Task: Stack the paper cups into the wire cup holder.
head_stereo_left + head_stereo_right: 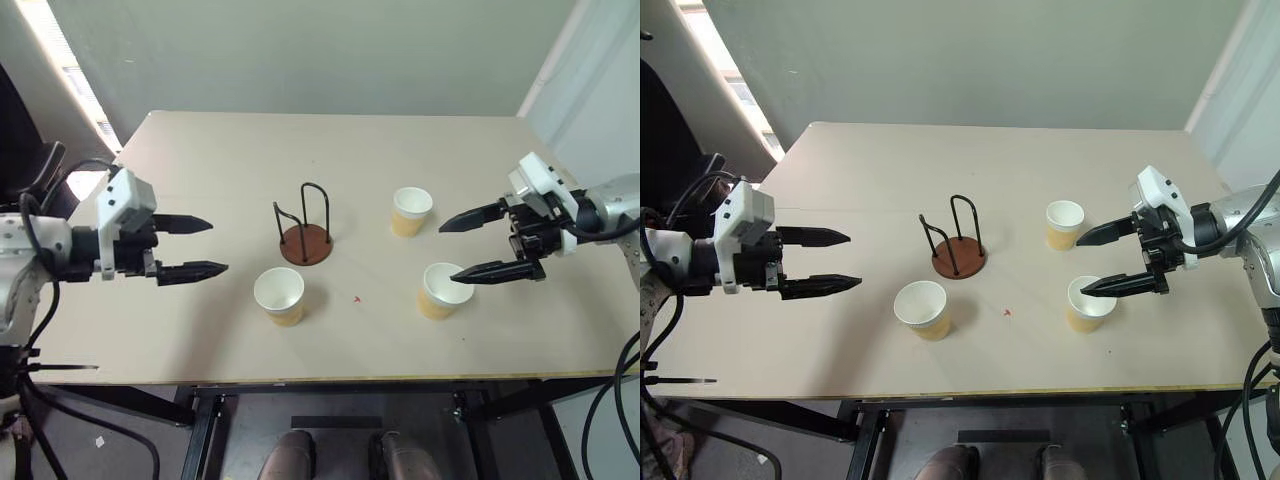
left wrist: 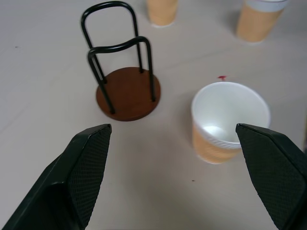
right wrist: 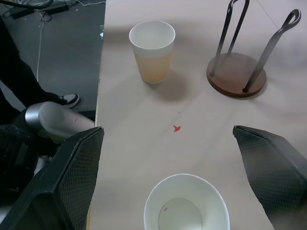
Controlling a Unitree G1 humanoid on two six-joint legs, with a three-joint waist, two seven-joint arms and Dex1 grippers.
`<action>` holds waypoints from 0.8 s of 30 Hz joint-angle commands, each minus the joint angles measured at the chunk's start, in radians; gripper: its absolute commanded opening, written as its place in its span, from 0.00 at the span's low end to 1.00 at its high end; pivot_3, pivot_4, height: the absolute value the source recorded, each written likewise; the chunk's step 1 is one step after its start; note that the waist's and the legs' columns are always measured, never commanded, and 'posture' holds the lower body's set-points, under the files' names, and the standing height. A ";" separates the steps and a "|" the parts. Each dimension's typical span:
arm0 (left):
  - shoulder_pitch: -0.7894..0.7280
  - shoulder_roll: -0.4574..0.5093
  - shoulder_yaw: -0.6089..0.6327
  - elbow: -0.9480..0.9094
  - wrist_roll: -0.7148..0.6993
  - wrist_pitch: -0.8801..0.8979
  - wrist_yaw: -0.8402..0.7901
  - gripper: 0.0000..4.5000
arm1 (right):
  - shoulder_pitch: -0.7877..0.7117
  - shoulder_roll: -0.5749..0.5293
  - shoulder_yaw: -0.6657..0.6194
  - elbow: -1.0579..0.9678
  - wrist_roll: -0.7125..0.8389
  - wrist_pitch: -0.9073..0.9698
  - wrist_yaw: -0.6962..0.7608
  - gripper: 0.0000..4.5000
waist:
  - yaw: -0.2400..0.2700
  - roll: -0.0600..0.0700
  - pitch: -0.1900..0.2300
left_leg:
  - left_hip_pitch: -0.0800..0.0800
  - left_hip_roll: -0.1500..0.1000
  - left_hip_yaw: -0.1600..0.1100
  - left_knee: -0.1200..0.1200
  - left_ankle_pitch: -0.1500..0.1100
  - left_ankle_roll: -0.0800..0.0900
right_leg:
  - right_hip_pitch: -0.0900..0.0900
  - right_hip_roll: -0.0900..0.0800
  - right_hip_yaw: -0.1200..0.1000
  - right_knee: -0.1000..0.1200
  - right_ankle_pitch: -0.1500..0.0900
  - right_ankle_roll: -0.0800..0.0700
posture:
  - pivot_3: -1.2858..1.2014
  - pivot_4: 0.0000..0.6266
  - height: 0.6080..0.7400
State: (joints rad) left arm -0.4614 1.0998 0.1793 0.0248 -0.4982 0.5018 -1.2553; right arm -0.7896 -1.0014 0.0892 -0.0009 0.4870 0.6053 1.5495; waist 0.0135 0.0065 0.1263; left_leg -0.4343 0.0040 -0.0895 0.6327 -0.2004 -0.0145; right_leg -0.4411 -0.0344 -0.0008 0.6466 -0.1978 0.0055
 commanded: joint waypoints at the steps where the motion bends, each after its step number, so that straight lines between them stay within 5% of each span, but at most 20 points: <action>1: -0.032 -0.020 0.000 0.016 0.012 -0.021 0.014 0.99 | 0.003 -0.022 -0.046 -0.029 0.018 -0.002 0.001 1.00 | 0.000 0.000 0.000 | 0.000 0.000 0.000 0.000 0.000 0.000 | 0.000 0.000 0.000 0.000 0.000 0.000 | 0.52 0.24 1.00; 11: -0.195 -0.202 -0.118 0.213 0.233 -0.136 0.269 0.99 | 0.020 -0.026 -0.063 -0.055 0.022 0.017 -0.020 1.00 | 0.006 0.000 0.000 | 0.000 -0.001 0.000 0.002 0.002 0.001 | 0.002 -0.001 -0.001 0.000 0.004 0.005 | 0.52 0.24 1.00; 24: -0.399 -0.451 -0.191 0.515 0.312 -0.210 0.345 0.99 | 0.031 -0.034 -0.076 -0.087 0.026 0.047 -0.058 1.00 | 0.008 0.000 0.000 | -0.001 -0.002 0.000 0.009 0.003 0.003 | 0.005 -0.002 -0.001 -0.001 0.010 0.013 | 0.52 0.24 1.00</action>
State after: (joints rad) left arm -0.8185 0.6577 -0.0165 0.5181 -0.1975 0.3217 -0.9258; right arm -0.7542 -1.0231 0.0553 -0.0562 0.4888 0.6469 1.5009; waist 0.0217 0.0064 0.1261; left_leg -0.4351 0.0014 -0.0894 0.6426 -0.1974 -0.0112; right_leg -0.4357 -0.0361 -0.0014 0.6450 -0.1877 0.0191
